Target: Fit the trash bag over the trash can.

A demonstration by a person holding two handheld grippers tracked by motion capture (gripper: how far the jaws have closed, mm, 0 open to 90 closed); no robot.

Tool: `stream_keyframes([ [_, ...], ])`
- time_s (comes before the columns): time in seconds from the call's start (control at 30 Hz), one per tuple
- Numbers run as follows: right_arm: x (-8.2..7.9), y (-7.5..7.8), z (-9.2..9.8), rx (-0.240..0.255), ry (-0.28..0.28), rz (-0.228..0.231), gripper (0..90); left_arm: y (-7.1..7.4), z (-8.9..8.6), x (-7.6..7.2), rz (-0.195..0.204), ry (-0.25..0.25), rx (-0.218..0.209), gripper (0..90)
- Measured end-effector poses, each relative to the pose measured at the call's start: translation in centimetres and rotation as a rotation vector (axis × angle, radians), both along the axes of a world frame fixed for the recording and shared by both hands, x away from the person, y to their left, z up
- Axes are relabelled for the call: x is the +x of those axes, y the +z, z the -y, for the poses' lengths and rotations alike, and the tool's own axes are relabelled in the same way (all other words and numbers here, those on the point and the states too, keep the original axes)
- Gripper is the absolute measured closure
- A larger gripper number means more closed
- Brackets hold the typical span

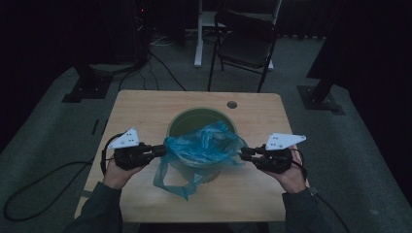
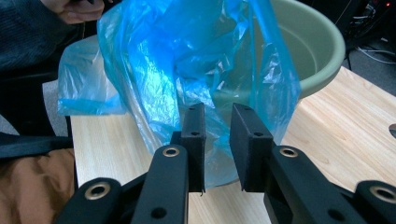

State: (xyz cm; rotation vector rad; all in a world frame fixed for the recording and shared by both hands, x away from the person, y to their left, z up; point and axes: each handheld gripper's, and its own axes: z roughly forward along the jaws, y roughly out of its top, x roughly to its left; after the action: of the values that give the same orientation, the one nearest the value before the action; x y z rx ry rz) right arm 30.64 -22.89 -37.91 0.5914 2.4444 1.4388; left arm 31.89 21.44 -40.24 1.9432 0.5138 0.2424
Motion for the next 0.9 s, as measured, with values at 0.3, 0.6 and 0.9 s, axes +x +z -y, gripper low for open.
stream_keyframes([
  [0.3,-0.2,0.4,0.4,0.031,-0.024,0.035,74.9,0.3,0.0,0.1,0.018,0.027,-0.001,90.0],
  [0.6,-0.2,1.1,0.5,0.032,-0.09,0.087,71.3,0.4,-0.4,0.4,0.021,0.064,-0.013,90.0],
  [0.9,-0.1,1.9,0.3,0.061,-0.105,0.118,70.9,0.6,-0.6,0.4,0.024,0.076,-0.018,90.0],
])
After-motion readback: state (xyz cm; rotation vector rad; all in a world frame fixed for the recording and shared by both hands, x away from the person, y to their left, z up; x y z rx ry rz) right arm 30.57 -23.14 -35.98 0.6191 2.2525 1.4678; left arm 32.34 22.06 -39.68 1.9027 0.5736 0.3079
